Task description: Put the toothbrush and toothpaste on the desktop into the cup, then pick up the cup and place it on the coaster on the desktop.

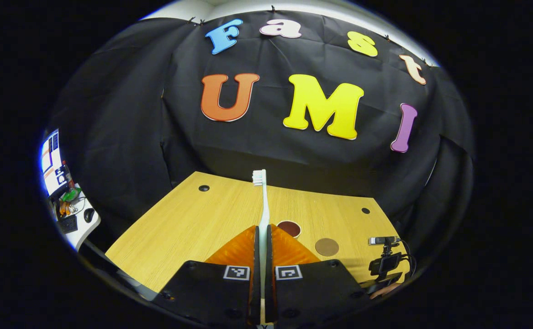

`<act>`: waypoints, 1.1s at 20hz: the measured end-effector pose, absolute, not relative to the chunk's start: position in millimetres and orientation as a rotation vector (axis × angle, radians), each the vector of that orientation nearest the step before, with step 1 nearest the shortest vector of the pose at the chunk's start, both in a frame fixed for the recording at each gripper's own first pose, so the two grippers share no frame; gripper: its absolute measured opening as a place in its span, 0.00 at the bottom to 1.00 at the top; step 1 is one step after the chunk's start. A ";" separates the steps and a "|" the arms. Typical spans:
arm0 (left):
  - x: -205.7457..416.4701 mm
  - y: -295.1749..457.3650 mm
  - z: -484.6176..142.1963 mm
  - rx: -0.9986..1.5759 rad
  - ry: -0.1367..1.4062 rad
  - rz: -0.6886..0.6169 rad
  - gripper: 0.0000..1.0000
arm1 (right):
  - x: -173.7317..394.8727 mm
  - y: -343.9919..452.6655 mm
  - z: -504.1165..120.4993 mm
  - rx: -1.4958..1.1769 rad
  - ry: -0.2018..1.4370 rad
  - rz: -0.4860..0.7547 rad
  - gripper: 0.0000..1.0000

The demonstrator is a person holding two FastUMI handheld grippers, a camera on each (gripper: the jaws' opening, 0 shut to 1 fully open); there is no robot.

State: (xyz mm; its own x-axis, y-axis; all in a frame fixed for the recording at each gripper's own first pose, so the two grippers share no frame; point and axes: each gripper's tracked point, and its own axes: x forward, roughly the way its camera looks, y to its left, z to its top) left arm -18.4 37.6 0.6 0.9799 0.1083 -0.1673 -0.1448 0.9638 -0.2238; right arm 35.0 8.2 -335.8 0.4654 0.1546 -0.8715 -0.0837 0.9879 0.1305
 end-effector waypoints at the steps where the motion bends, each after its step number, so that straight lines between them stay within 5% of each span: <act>1: -13.5 37.9 5.5 -0.229 0.141 0.123 0.06 | 33.2 9.7 -335.5 0.085 1.081 0.166 0.41; 4: 4.9 39.2 12.2 -0.224 0.122 0.093 0.06 | 33.3 10.2 -335.8 0.075 1.070 0.196 0.35; 12: 80.5 31.3 22.6 -0.239 0.088 0.007 0.06 | 42.8 -3.8 -284.3 0.057 0.844 0.269 0.37; 22: 185.7 15.3 -3.6 -0.277 0.116 -0.095 0.06 | 36.2 -21.4 -206.7 0.080 0.634 0.174 0.39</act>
State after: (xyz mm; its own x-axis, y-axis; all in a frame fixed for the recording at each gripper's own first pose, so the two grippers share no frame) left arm 185.7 15.3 -3.6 0.9888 -0.1095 -0.1010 0.0777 0.9576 -0.2775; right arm 36.2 -21.4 -206.7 0.7915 0.1857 -0.5823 -0.1368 0.9824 0.1273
